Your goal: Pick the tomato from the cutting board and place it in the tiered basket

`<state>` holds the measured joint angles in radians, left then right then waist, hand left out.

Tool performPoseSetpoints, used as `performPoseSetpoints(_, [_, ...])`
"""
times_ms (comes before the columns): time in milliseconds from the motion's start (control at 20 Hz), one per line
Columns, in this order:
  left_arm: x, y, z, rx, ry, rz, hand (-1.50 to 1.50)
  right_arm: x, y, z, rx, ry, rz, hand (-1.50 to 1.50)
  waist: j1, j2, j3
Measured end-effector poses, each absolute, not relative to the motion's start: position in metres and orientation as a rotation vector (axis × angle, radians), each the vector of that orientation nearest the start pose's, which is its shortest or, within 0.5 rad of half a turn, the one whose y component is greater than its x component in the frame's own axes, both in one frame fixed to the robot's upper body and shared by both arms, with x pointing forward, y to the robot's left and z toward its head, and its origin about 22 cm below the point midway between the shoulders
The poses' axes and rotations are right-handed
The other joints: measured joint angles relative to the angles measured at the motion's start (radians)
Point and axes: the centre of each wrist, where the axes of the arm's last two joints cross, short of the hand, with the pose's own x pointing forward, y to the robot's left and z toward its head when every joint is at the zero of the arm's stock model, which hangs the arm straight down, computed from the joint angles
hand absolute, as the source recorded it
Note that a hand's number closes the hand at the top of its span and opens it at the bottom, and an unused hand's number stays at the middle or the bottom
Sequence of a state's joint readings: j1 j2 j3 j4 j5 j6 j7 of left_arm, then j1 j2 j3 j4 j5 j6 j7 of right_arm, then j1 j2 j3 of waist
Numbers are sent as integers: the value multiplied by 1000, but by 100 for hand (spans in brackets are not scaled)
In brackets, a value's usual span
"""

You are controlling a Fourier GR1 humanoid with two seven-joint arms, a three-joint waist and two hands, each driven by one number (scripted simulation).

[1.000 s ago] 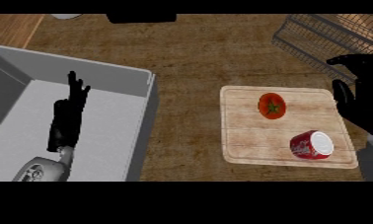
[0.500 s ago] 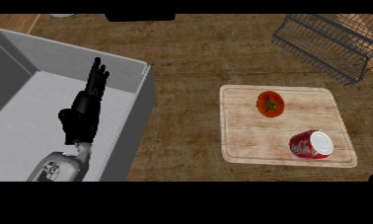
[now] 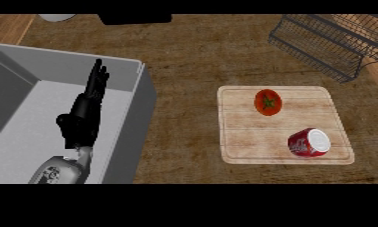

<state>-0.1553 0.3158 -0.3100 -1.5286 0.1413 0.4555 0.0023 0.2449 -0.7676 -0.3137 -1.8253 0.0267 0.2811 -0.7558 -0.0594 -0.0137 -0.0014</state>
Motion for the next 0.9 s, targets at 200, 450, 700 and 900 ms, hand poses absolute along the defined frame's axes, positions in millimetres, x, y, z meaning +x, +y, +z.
performPoseSetpoints(200, [263, 218, 24, 242, -1645, -65, 0, 162, -393, 155, -603, -2039, 1219, -150, -3, -1, -2])
performPoseSetpoints(450, [266, 214, 29, 233, -1653, -76, 0, 130, -347, 158, -802, -1897, 1330, -150, 13, 5, -2])
performPoseSetpoints(700, [265, 210, 28, 208, -1666, -97, 0, 116, -311, 140, -804, -1810, 1271, -150, 40, 10, -1])
performPoseSetpoints(900, [270, 211, 33, 203, -1668, -95, 0, 120, -296, 132, -792, -1774, 1254, -150, 51, 12, -1])
